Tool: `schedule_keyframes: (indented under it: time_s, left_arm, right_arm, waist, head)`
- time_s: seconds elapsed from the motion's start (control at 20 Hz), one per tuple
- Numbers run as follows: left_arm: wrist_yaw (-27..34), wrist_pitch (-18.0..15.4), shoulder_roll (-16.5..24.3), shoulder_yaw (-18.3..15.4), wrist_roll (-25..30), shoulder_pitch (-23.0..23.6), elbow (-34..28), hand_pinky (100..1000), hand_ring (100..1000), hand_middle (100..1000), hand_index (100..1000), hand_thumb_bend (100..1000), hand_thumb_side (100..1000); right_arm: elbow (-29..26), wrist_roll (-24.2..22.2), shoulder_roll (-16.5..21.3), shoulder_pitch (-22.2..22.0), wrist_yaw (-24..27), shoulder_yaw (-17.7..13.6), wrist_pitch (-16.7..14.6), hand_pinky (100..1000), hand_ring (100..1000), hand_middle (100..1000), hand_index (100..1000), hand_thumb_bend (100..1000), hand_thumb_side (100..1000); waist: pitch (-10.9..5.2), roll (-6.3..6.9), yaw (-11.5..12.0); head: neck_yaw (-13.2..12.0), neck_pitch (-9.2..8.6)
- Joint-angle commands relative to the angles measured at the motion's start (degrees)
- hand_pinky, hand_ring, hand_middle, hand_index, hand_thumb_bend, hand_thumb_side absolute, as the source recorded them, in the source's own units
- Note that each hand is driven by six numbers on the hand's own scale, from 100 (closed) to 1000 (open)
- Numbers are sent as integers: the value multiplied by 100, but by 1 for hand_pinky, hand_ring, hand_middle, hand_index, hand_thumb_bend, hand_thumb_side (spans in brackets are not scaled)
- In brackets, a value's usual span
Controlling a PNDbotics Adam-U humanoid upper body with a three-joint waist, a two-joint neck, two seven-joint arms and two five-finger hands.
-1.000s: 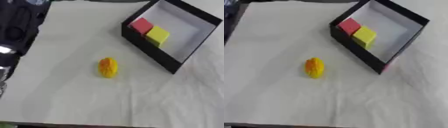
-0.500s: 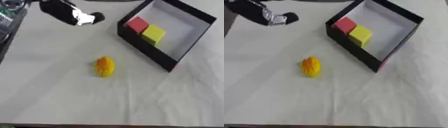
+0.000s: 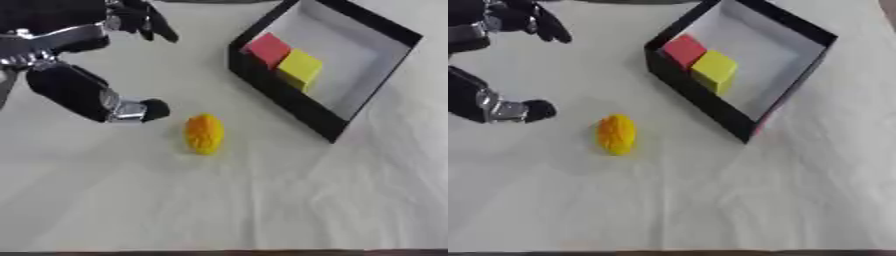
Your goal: Pick up objects on the table and place them in the box.
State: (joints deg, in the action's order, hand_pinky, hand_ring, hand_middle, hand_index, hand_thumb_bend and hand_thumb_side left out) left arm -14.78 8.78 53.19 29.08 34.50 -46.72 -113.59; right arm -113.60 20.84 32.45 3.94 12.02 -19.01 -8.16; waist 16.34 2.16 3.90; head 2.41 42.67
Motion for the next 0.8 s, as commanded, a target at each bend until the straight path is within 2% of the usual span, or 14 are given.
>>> schedule_keyframes:
  time_s: [0.05, 0.4, 0.6, 0.8]
  left_arm:
    - [305, 171, 237, -97, 290, -29, -99, 806, 766, 816, 901, 479, 687]
    - [895, 705, 18, -53, 731, -127, -100, 808, 766, 823, 897, 468, 696]
    - [1136, 1050, -191, 55, 690, -258, -100, 804, 764, 823, 899, 455, 684]
    - [994, 1232, -409, 169, 567, -340, -100, 802, 765, 823, 896, 443, 657]
  right_arm:
    - [-99, -13, 79, 14, -46, -25, -13, 972, 883, 842, 891, 100, 553]
    - [-99, -47, 22, 7, -91, -3, 9, 974, 884, 842, 892, 100, 552]
    - [-99, -72, 0, 15, -108, 15, 41, 975, 885, 843, 892, 100, 552]
    - [-99, -82, -14, 25, -115, 18, 72, 976, 885, 843, 892, 100, 553]
  waist:
    - [-136, -92, 5]
    - [-132, -131, 15]
    - [-133, -126, 25]
    - [-132, -115, 23]
  head:
    - [28, -28]
    - [87, 1]
    - [124, 4]
    - [123, 0]
